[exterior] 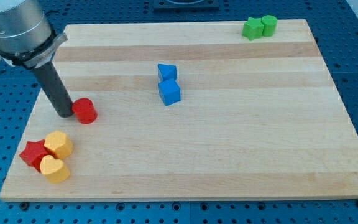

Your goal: Slide red star along with red circle towards the blue cube

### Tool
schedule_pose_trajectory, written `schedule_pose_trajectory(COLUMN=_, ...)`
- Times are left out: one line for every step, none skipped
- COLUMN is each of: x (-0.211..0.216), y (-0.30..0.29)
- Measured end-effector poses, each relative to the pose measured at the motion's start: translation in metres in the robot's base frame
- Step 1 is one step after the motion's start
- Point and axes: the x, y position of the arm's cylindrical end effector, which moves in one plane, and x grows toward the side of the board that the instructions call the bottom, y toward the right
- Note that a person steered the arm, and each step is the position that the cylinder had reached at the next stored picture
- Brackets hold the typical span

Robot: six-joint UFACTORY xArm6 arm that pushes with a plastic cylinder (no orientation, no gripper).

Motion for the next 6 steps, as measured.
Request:
schedule_pose_trajectory(x=0.038, y=-0.068)
schedule_pose_trajectory(x=0.039, y=-0.069)
schedule_pose_trajectory(x=0.042, y=-0.072)
schedule_pose_trajectory(x=0.057, y=-0.071)
schedule_pose_trajectory(x=0.080, y=-0.072)
schedule_pose_trajectory(x=0.100, y=-0.072)
